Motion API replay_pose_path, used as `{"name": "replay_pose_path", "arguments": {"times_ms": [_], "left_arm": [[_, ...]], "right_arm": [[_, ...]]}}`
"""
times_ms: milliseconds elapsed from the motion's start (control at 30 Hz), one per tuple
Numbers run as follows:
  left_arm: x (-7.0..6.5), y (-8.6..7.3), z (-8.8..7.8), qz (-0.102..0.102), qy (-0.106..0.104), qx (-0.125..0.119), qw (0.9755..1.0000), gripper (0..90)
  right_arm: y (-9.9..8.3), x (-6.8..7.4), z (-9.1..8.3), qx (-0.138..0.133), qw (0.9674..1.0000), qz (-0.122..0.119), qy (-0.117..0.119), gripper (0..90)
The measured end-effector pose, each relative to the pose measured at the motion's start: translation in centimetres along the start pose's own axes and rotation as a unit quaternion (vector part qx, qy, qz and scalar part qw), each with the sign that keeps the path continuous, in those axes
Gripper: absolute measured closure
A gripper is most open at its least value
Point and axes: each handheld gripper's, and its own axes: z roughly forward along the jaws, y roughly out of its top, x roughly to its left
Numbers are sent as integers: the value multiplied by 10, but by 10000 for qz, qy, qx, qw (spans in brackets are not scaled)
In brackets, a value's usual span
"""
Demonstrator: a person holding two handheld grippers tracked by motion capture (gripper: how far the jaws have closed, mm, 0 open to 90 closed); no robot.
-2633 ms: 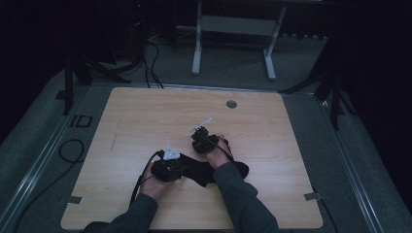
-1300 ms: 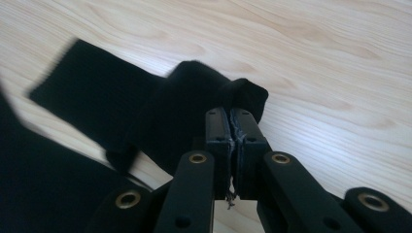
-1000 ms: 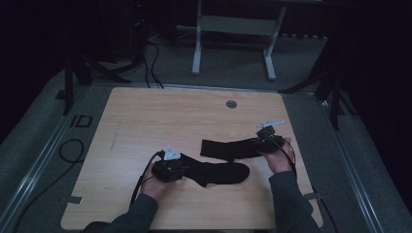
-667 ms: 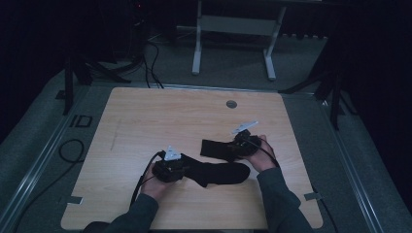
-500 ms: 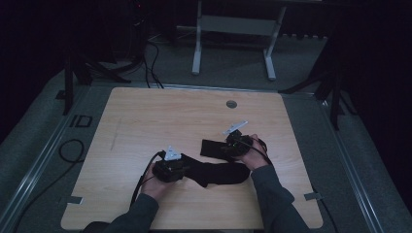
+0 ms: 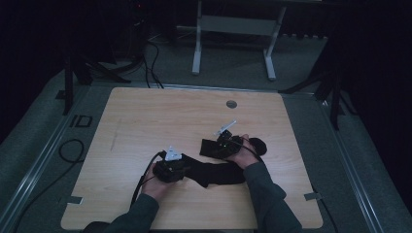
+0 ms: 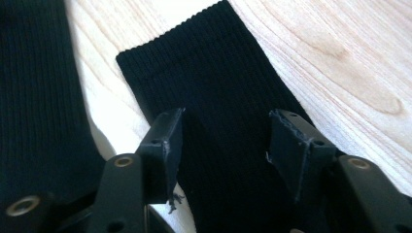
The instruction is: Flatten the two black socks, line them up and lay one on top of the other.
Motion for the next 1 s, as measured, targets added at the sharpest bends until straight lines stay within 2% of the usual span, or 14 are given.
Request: {"name": "replay_pose_path", "arguments": {"times_ms": [200, 267, 400, 567, 700, 833, 1000], "left_arm": [[-3, 0, 0, 31, -17, 4, 10000, 628], [-3, 0, 1, 34, -19, 7, 10000, 622], [-3, 0, 0, 23, -37, 10, 10000, 620], [-4, 0, 0, 36, -49, 25, 10000, 619], [-5, 0, 0, 33, -52, 25, 10000, 615], [-5, 0, 0, 27, -39, 20, 10000, 612], [-6, -1, 0, 41, -21, -3, 10000, 612]], "right_arm": [[4, 1, 2, 62, 9999, 138, -61, 455], [6, 3, 3, 17, 9998, 172, -73, 502], [10, 6, 5, -68, 9994, 306, -141, 655], [14, 11, 8, -78, 9992, 358, -156, 805], [16, 13, 8, -84, 9992, 348, -181, 831], [15, 11, 8, -119, 9988, 464, -90, 837], [16, 14, 5, -178, 9986, 490, -15, 840]]}}
